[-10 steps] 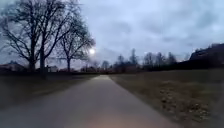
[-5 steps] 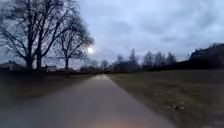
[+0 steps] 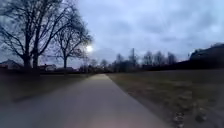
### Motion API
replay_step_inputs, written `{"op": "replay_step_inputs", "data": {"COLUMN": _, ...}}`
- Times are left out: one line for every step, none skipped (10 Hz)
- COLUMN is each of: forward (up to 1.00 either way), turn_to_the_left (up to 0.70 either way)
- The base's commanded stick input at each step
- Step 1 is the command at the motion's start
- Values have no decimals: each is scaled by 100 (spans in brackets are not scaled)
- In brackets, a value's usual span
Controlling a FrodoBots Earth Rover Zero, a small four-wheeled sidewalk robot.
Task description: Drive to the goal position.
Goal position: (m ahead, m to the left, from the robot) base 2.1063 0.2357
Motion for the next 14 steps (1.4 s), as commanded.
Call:
{"op": "replay_step_inputs", "data": {"forward": 100, "turn_to_the_left": 37}}
{"op": "replay_step_inputs", "data": {"forward": 100, "turn_to_the_left": 35}}
{"op": "replay_step_inputs", "data": {"forward": 100, "turn_to_the_left": 14}}
{"op": "replay_step_inputs", "data": {"forward": 100, "turn_to_the_left": 4}}
{"op": "replay_step_inputs", "data": {"forward": 100, "turn_to_the_left": 4}}
{"op": "replay_step_inputs", "data": {"forward": 100, "turn_to_the_left": 4}}
{"op": "replay_step_inputs", "data": {"forward": 100, "turn_to_the_left": 4}}
{"op": "replay_step_inputs", "data": {"forward": 100, "turn_to_the_left": 4}}
{"op": "replay_step_inputs", "data": {"forward": 100, "turn_to_the_left": 4}}
{"op": "replay_step_inputs", "data": {"forward": 100, "turn_to_the_left": 4}}
{"op": "replay_step_inputs", "data": {"forward": 100, "turn_to_the_left": 5}}
{"op": "replay_step_inputs", "data": {"forward": 100, "turn_to_the_left": 31}}
{"op": "replay_step_inputs", "data": {"forward": 100, "turn_to_the_left": 4}}
{"op": "replay_step_inputs", "data": {"forward": 100, "turn_to_the_left": 4}}
